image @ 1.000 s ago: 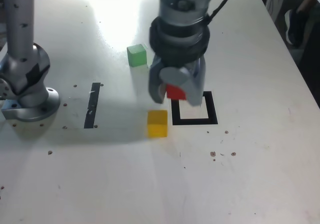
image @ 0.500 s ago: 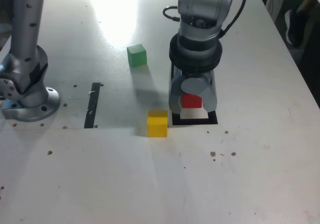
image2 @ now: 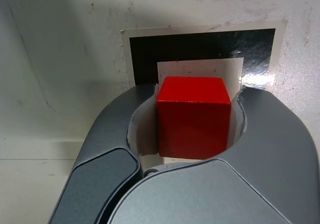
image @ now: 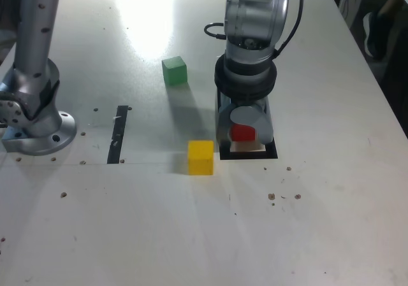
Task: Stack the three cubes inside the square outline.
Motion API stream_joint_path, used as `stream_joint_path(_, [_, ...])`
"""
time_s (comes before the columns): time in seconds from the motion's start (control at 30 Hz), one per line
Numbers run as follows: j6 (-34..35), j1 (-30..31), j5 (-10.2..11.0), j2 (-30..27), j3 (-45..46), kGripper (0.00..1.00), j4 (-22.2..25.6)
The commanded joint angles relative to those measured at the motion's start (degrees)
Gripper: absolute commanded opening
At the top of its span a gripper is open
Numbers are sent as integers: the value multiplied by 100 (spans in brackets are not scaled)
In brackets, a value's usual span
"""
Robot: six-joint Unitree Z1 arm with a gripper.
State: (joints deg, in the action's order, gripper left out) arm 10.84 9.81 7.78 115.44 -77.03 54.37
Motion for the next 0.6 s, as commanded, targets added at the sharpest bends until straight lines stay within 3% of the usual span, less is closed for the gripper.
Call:
stream_joint_path(0.0, [-12,-6,11,26,-9,32,-5])
stream_joint_path(0.17, [-12,-6,-12,27,-15,43,50])
stream_joint_path(0.37, [-17,-4,-46,20,-23,80,88])
stream_joint_path(0.57, [-44,29,-42,-13,-46,92,91])
